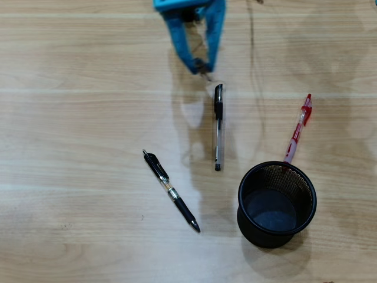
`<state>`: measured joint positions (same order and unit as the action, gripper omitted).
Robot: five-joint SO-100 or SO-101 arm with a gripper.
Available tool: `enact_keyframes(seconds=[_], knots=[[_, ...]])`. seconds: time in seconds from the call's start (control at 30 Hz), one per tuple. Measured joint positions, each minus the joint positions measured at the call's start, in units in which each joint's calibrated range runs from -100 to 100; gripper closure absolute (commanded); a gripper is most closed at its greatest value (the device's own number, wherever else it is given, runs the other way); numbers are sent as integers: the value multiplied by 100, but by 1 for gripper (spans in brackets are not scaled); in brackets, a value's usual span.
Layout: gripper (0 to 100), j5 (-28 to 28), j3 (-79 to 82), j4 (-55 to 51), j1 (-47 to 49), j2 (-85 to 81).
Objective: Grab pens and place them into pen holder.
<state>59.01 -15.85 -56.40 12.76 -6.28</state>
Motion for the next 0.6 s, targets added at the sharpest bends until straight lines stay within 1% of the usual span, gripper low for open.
enact_keyframes(seconds=[0.17, 0.33, 0.47, 0.6], knots=[[98, 0, 0, 1176, 478, 136], [98, 0, -213, 2483, 1019, 874], [98, 0, -799, 2958, 1173, 1518], [98, 0, -1527, 3062, 1263, 2409]])
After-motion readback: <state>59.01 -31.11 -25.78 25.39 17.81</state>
